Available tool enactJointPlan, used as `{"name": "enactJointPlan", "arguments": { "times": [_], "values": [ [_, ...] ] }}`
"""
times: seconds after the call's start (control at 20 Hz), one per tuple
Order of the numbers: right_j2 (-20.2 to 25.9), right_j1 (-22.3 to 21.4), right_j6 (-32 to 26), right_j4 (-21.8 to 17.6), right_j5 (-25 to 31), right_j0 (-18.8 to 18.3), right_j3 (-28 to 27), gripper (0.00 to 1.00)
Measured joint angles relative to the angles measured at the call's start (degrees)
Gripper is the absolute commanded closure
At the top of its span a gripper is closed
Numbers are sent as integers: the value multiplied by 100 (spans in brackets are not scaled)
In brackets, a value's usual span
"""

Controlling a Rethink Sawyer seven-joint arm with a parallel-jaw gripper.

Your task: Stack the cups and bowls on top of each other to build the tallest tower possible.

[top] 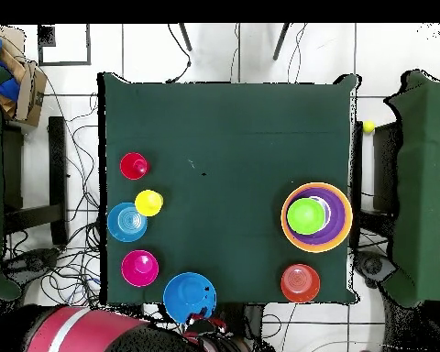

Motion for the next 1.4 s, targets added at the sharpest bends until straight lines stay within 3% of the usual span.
{"name": "enactJointPlan", "arguments": {
  "times": [0.9,1.4],
  "values": [
    [-2,154,0,-37,-41,73,-140,0],
    [-10,623,0,99,-65,197,-377,0]
  ]
}}
